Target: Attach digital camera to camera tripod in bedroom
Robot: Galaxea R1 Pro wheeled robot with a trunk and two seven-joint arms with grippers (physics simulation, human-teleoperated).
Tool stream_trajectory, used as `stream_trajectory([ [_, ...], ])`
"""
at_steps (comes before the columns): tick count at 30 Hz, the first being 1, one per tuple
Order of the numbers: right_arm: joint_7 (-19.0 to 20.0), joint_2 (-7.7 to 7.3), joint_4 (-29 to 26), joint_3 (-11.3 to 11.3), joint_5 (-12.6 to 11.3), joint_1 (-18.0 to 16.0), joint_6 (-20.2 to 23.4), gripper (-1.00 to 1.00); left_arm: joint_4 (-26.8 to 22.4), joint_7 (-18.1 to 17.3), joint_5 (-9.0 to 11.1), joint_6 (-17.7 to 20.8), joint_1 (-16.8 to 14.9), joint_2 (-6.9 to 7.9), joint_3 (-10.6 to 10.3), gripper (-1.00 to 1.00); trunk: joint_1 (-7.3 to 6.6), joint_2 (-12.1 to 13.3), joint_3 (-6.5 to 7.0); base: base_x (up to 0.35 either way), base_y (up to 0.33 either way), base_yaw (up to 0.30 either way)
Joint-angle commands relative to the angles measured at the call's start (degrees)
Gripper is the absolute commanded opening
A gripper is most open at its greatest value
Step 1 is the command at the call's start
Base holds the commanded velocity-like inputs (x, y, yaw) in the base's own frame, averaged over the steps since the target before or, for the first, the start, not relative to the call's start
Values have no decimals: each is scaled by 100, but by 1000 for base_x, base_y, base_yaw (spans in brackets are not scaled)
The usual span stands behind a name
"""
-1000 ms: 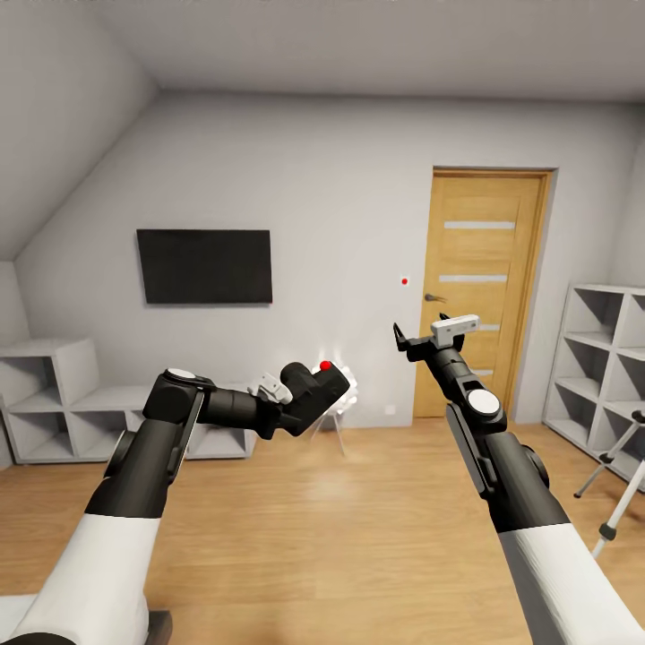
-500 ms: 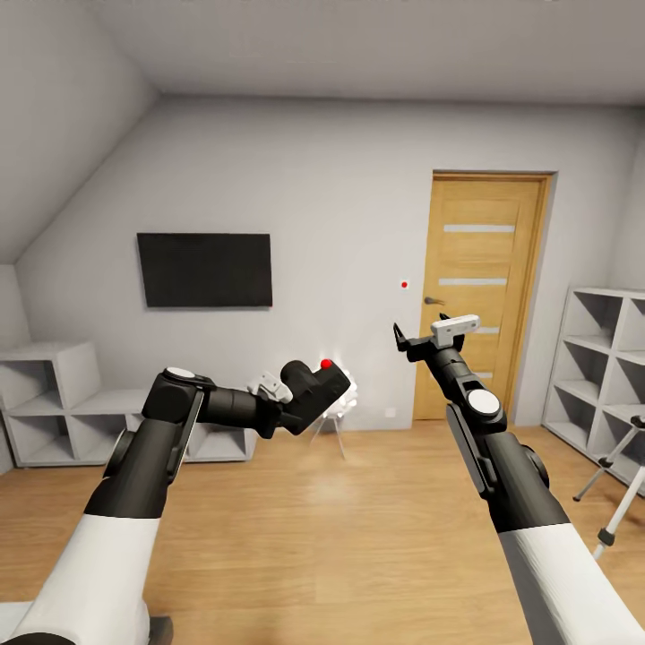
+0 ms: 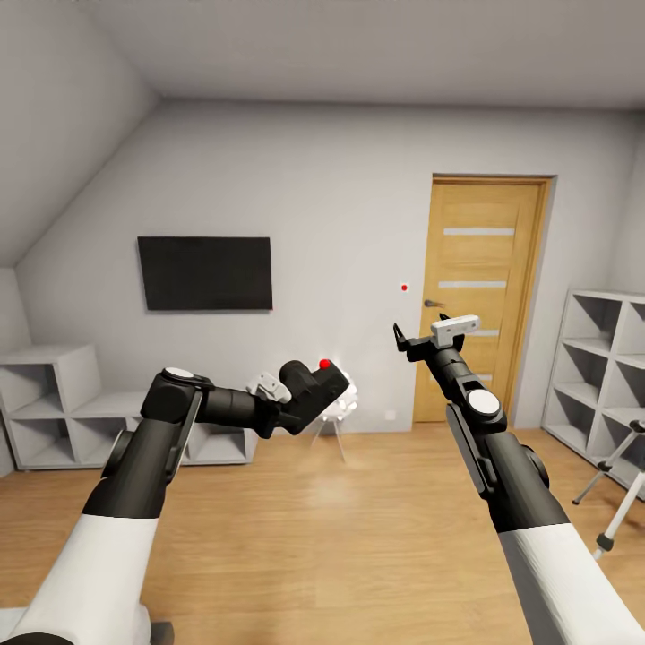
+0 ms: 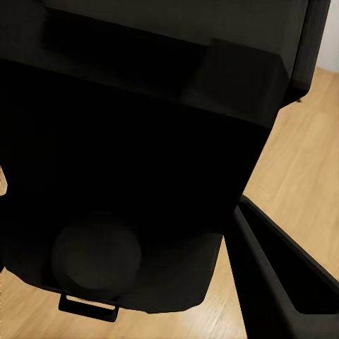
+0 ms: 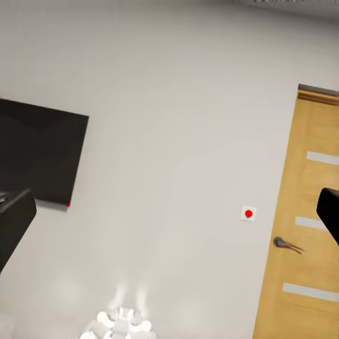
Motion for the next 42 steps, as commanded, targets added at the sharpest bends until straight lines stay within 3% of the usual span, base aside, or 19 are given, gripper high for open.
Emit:
stream_trajectory([
  [1,13,-3,-9,2,46,-4,35,100,-6,-74,-57,55,-6,3,5,-100,-22,36,10,0,0,0],
  [16,7,-10,-7,2,46,-4,35,100,-182,-83,-57,61,-6,294,19,-100,-352,638,279,0,0,0],
  [42,-4,-12,258,-6,46,-4,18,100,-192,-83,-57,61,-6,295,4,-100,-923,1681,746,0,0,0],
])
